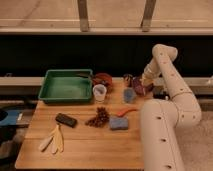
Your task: Place fork in purple bowl
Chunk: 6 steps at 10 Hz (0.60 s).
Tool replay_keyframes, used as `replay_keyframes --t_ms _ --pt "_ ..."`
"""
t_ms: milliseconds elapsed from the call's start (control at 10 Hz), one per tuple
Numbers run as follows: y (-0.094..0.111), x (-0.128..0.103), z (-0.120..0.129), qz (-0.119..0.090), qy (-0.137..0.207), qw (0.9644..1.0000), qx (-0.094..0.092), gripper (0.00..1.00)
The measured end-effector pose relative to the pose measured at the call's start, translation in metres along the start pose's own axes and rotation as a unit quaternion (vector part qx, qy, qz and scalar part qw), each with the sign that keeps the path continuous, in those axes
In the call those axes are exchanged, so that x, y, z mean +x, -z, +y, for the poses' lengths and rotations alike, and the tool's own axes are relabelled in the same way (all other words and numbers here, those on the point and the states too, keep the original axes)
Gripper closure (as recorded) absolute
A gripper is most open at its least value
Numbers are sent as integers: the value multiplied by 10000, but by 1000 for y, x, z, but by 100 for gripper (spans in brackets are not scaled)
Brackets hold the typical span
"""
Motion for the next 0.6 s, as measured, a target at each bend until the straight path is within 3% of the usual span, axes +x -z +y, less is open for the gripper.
replay_keyframes --t_ms 300,600 --pt "6 6 -9 2 -56 10000 16 71" --pt "12 11 -8 -16 -66 9999 -102 41"
